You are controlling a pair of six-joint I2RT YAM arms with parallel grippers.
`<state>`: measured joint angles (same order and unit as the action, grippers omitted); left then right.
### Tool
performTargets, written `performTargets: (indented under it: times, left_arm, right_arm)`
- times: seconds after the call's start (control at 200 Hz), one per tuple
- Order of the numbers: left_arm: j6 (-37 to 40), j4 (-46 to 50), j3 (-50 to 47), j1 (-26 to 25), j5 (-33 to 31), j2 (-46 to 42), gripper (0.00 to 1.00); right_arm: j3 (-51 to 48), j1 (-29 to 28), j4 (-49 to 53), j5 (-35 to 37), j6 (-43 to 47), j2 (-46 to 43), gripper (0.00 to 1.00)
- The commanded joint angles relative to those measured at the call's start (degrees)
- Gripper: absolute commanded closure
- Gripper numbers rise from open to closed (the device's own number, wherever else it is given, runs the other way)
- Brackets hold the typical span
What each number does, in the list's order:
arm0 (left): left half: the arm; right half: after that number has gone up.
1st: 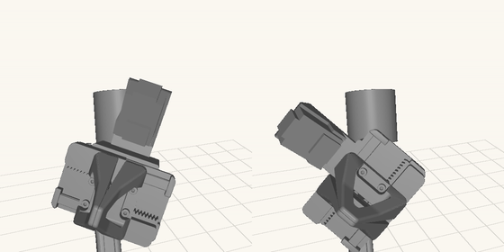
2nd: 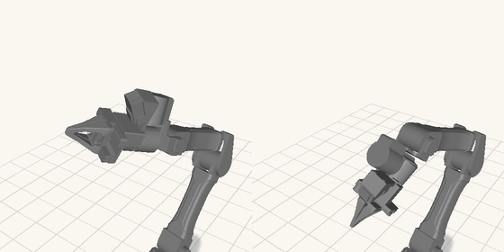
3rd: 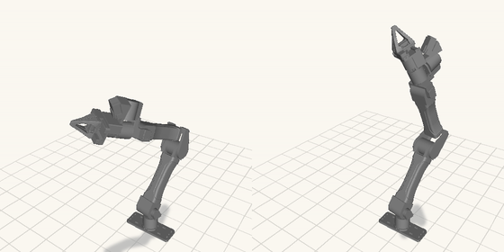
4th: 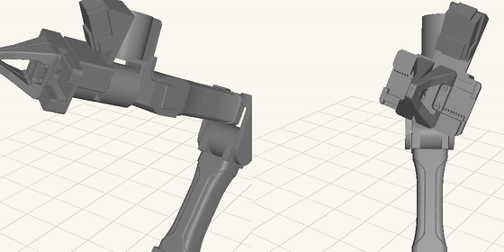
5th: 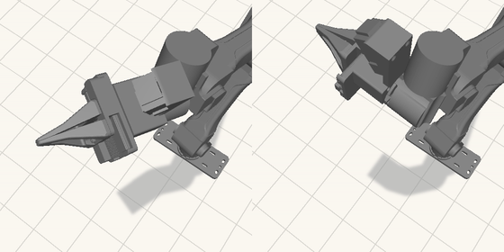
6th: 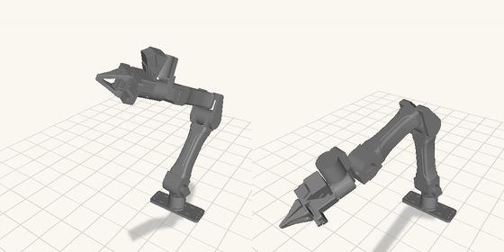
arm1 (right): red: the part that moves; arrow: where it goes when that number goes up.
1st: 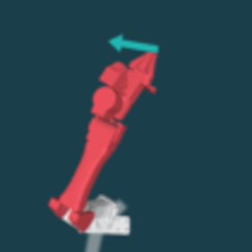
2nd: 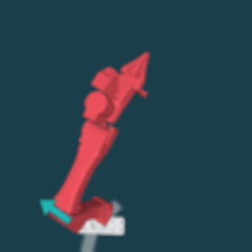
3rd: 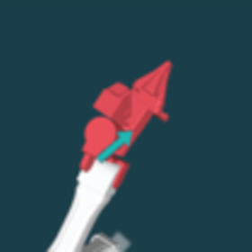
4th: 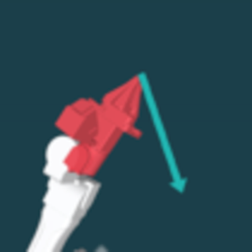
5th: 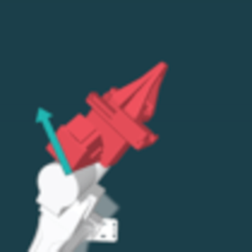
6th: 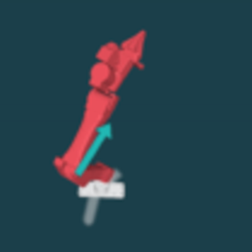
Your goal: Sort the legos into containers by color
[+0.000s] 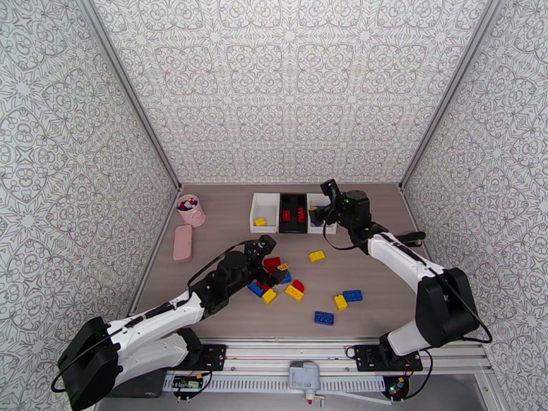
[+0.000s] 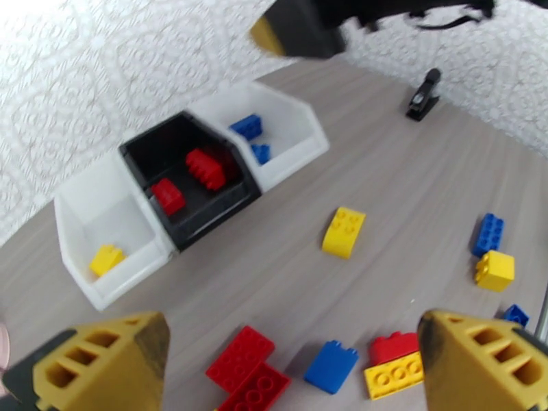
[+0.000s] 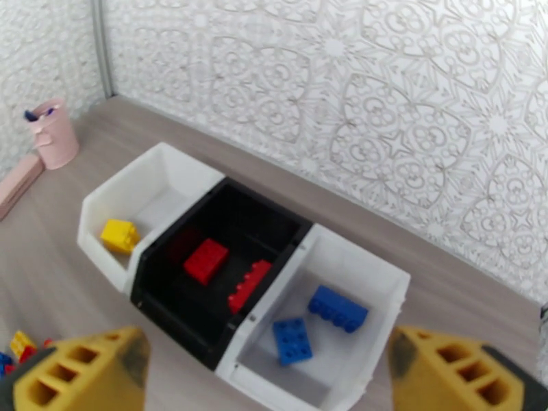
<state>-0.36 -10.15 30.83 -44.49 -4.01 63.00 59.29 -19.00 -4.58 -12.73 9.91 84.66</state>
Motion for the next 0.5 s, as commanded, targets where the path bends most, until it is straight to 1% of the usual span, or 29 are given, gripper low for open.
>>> performTargets:
  times: [0.0, 0.05, 0.19, 0.32, 0.37, 0.425, 0.495]
  left_arm:
    - [-7.32, 12.06, 5.45, 1.45, -8.97, 3.12, 0.00]
    - [-11.12, 16.82, 7.98, 2.44, -10.26, 5.17, 0.00]
    - [-22.67, 25.58, 14.58, 5.60, -9.38, 11.24, 0.00]
    - [-30.02, 31.96, 21.36, 6.36, -8.39, 18.09, 0.00]
    - [-34.11, 36.16, 24.81, 6.48, -8.49, 21.21, 0.00]
    - [-36.12, 39.69, 28.44, 6.48, -6.93, 24.71, 0.00]
    - [-37.86, 43.53, 32.62, 5.95, -6.78, 28.90, 0.00]
  right_arm:
    - [-1.62, 0.11, 6.52, -8.29, 6.13, -4.70, 0.04]
    - [-1.85, 0.11, 9.23, -10.23, 7.88, -6.47, 0.03]
    - [-2.33, -0.11, 14.73, -13.29, 10.74, -10.33, 0.02]
    - [-2.67, -0.51, 17.50, -15.19, 12.85, -12.36, 0.02]
    - [-2.90, -0.64, 18.10, -16.08, 13.73, -13.13, 0.02]
    - [-3.33, -0.75, 18.63, -17.12, 14.54, -13.89, 0.01]
    - [-3.70, -0.86, 19.83, -18.30, 15.67, -14.81, 0.01]
